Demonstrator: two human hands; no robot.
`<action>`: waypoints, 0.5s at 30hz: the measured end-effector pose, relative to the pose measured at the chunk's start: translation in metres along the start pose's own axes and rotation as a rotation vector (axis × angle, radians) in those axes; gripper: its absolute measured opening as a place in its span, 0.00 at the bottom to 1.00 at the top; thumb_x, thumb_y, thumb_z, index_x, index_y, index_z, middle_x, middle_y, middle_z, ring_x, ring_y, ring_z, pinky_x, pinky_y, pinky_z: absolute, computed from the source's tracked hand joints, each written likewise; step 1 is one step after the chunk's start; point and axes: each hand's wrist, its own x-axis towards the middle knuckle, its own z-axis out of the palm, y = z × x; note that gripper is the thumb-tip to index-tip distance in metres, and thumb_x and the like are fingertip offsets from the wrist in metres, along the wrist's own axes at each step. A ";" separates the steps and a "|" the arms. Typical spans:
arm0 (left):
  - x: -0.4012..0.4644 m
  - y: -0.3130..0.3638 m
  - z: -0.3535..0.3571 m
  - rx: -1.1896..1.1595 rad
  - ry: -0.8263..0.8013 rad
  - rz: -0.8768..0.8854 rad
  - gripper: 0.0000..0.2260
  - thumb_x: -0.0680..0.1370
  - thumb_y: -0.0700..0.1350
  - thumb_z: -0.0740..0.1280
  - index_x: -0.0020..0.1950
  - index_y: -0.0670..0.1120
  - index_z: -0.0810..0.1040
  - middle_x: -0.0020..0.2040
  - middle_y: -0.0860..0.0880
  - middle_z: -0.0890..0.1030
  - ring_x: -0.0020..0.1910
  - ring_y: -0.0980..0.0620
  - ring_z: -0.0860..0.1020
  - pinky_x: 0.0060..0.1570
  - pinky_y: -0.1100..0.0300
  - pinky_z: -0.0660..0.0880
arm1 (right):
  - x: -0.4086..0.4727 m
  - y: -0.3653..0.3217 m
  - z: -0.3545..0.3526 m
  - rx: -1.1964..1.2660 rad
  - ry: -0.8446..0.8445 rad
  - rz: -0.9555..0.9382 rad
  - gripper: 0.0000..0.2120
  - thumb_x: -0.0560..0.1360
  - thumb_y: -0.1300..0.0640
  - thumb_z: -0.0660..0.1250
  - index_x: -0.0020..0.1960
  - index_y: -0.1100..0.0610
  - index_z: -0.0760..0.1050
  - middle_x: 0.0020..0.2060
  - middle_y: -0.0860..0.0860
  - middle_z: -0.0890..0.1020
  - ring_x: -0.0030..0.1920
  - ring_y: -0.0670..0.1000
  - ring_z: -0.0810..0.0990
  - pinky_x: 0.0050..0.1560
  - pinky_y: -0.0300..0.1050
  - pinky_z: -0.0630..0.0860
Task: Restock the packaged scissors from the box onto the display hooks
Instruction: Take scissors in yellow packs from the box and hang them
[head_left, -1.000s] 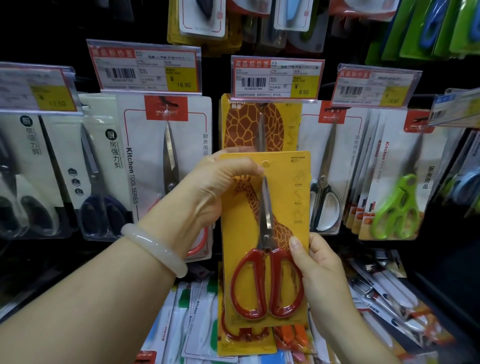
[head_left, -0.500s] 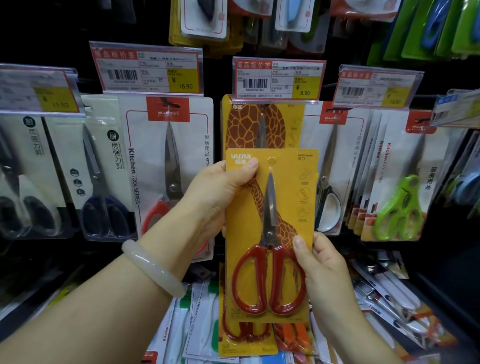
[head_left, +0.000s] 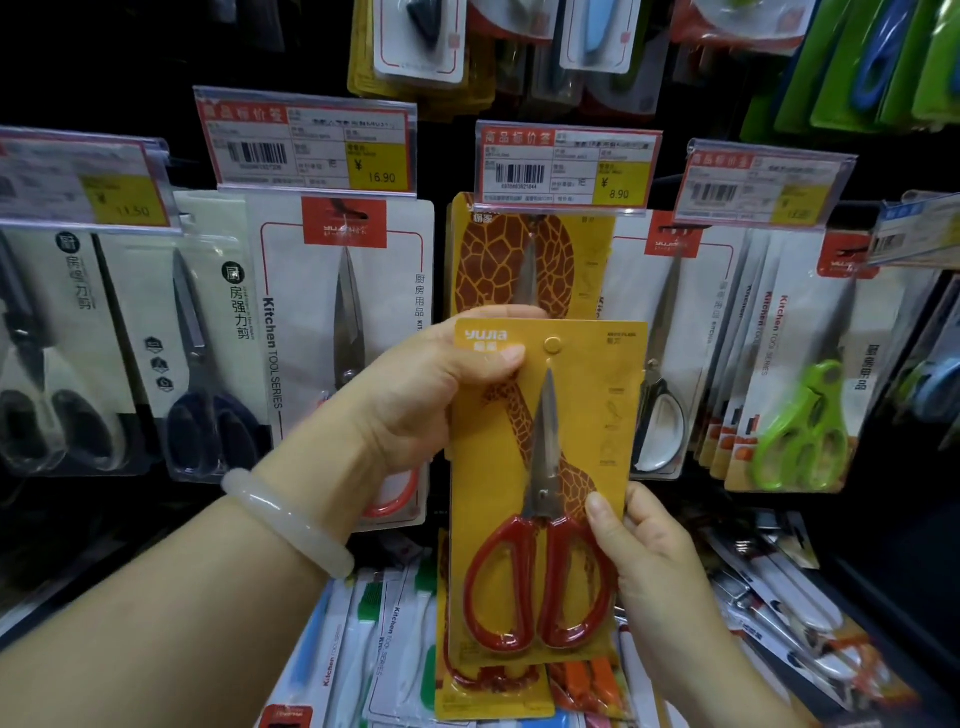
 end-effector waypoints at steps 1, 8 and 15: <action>0.001 0.002 0.000 0.024 -0.005 0.014 0.12 0.75 0.36 0.63 0.51 0.51 0.79 0.38 0.50 0.84 0.37 0.53 0.82 0.40 0.55 0.81 | 0.000 0.000 0.001 0.002 0.002 0.006 0.08 0.78 0.59 0.60 0.51 0.54 0.78 0.44 0.53 0.86 0.51 0.58 0.82 0.56 0.57 0.77; 0.004 0.004 0.004 0.050 0.001 0.037 0.11 0.73 0.35 0.65 0.49 0.50 0.78 0.38 0.51 0.83 0.36 0.55 0.81 0.39 0.58 0.80 | 0.000 0.002 0.004 0.000 0.027 0.006 0.09 0.78 0.59 0.60 0.51 0.52 0.78 0.46 0.52 0.85 0.53 0.57 0.81 0.60 0.61 0.74; 0.005 0.000 0.010 0.140 0.124 0.078 0.14 0.59 0.46 0.73 0.44 0.51 0.79 0.38 0.50 0.82 0.41 0.50 0.80 0.44 0.56 0.77 | -0.002 0.006 0.005 -0.054 0.046 -0.016 0.09 0.78 0.57 0.60 0.47 0.48 0.79 0.45 0.55 0.84 0.52 0.60 0.81 0.59 0.64 0.74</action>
